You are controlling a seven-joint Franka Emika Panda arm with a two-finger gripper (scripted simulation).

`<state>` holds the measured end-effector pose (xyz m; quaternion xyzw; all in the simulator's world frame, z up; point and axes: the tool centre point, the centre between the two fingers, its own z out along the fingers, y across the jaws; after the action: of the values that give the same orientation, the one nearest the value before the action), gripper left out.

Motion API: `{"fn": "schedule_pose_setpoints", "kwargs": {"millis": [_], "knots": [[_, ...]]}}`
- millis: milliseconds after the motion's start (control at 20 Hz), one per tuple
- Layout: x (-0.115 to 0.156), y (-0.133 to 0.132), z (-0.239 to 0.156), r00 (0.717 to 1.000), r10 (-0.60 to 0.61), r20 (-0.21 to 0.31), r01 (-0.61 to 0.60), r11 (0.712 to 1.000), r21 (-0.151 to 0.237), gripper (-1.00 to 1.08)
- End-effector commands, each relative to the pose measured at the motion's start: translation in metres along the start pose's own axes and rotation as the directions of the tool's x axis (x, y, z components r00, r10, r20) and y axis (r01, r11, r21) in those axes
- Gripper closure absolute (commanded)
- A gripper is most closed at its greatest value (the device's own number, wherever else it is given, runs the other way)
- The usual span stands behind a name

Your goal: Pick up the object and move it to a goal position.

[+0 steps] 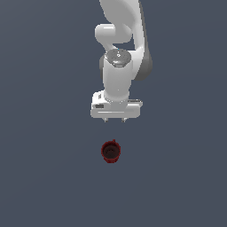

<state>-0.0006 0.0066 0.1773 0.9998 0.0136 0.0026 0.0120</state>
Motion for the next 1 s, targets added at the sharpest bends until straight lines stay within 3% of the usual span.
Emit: {"fn": "schedule_pose_setpoints", "kwargs": {"millis": [0,550,950], "knots": [[0.001,0.000,0.001,1.000,-0.018,-0.001,0.018,1.000,-0.001,-0.60],[0.010,0.002,0.013,0.979,-0.204,-0.009,0.204,0.979,-0.006,-0.60],[0.021,0.004,0.026,0.912,-0.410,-0.018,0.410,0.912,-0.013,-0.60]]}}
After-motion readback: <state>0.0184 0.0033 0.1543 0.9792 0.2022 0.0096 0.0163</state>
